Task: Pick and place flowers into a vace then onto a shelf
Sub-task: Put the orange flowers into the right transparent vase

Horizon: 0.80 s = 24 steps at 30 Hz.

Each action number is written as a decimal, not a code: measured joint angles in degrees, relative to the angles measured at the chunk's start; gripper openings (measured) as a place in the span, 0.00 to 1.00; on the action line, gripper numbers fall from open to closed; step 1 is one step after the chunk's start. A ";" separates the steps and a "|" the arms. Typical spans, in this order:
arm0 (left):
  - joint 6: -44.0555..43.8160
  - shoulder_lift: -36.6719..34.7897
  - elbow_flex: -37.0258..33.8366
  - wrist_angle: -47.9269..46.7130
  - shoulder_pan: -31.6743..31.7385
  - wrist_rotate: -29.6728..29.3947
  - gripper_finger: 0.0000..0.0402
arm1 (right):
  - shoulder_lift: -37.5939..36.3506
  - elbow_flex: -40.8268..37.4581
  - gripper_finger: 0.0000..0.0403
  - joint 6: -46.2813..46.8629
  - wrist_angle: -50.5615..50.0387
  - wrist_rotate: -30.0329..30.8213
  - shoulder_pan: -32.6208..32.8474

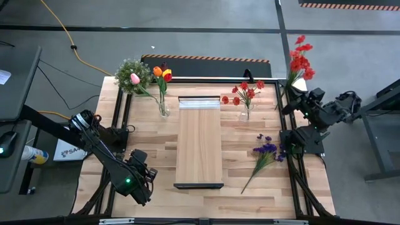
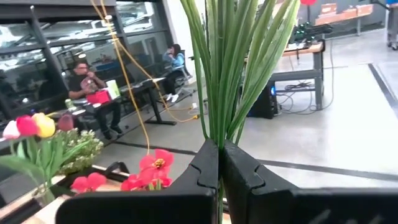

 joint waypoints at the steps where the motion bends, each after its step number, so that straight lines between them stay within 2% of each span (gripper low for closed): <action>1: 0.00 0.00 0.00 -0.02 0.00 0.01 0.21 | 0.02 0.00 0.00 0.81 -0.12 0.01 -0.48; 8: 0.00 0.00 0.00 -0.03 0.00 -2.57 0.21 | 0.26 -7.17 0.00 4.29 4.22 -0.54 -3.61; 16: 0.00 0.00 0.00 0.10 0.00 -2.56 0.21 | -0.42 -16.05 0.00 2.98 19.59 0.04 -8.79; 24: 0.02 0.00 0.00 0.10 0.00 -2.51 0.21 | -0.52 -19.67 0.00 3.08 31.80 -1.97 -16.95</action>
